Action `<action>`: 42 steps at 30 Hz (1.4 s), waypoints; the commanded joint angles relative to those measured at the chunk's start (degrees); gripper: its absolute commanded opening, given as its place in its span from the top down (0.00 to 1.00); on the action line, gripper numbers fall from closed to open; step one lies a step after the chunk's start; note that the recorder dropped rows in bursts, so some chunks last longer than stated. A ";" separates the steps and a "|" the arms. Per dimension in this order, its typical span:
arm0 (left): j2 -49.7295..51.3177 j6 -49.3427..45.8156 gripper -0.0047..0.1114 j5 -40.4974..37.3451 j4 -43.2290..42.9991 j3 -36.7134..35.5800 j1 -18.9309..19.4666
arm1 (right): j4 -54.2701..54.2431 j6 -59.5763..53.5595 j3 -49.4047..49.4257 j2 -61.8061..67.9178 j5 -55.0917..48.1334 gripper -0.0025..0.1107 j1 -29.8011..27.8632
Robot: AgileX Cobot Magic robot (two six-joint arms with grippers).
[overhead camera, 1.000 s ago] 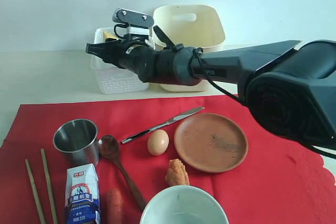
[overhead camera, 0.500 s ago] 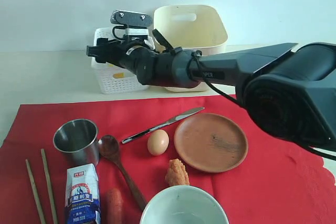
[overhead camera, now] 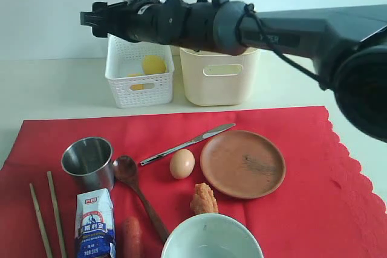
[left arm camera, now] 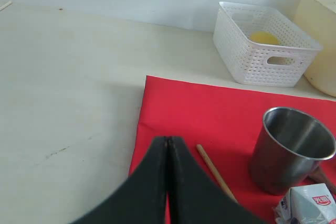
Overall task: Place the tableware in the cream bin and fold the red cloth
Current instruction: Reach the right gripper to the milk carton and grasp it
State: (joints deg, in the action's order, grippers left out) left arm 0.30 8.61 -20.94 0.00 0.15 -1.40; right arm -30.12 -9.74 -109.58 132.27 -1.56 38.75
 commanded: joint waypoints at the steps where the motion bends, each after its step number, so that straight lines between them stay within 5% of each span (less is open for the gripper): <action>1: -0.30 0.11 0.96 0.46 0.50 -0.15 0.12 | 0.71 -7.83 0.00 -5.04 -12.38 0.39 -0.10; 23: -0.30 0.12 0.96 0.46 0.50 -0.15 0.12 | 9.85 -12.59 0.22 -16.29 -55.45 0.47 1.63; 29: -0.30 0.12 0.96 0.35 0.50 -0.15 0.12 | 11.58 -10.45 0.22 -17.38 -63.87 0.47 7.58; 38: -0.30 0.12 0.96 0.35 0.50 -0.15 0.12 | 34.43 4.06 0.22 -18.46 -68.40 0.47 21.42; 42: -0.30 0.12 0.96 0.35 0.50 -0.15 0.12 | 35.17 7.40 1.90 -19.47 -68.40 0.47 24.65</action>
State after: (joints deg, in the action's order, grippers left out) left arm 0.30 8.61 -20.94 0.00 0.15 -1.40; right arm 3.17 -4.97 -108.96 114.04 -69.81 61.51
